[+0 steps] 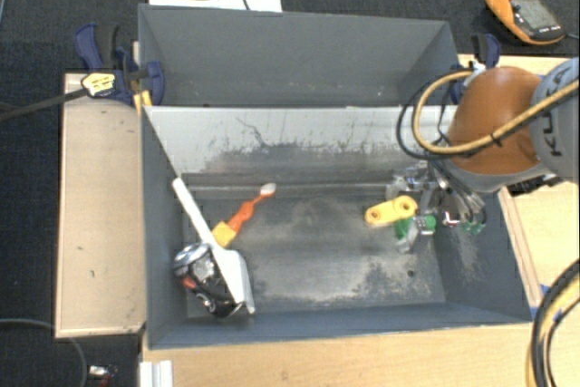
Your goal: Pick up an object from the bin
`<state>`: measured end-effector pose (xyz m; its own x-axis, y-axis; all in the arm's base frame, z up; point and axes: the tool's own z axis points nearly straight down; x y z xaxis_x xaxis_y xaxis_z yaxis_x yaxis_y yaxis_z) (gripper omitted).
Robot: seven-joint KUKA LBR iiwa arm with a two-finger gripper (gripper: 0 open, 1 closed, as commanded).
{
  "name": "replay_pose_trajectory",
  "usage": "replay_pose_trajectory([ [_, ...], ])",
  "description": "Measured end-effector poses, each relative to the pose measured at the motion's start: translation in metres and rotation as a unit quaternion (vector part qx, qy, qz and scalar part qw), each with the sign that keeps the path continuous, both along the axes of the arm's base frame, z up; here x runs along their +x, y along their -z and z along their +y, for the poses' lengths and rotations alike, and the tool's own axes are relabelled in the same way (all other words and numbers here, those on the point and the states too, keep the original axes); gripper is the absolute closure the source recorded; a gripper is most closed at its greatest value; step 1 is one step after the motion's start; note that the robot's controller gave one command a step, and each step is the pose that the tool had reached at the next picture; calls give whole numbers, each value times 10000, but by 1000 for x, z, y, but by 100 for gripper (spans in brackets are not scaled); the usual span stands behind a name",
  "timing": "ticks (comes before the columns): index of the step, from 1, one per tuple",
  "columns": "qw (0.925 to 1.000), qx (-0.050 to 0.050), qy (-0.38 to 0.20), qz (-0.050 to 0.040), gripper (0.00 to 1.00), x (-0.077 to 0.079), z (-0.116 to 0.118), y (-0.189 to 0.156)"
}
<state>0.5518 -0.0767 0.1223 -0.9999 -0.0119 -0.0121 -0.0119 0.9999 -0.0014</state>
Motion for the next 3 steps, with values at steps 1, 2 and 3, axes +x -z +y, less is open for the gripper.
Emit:
replay_pose_trajectory([
  [1,9998,3,-215,-11,0,38,-12,-12],
  [2,9995,0,-308,21,0,39,-18,24],
  [3,9980,-12,-636,-57,0,40,-20,45],
])
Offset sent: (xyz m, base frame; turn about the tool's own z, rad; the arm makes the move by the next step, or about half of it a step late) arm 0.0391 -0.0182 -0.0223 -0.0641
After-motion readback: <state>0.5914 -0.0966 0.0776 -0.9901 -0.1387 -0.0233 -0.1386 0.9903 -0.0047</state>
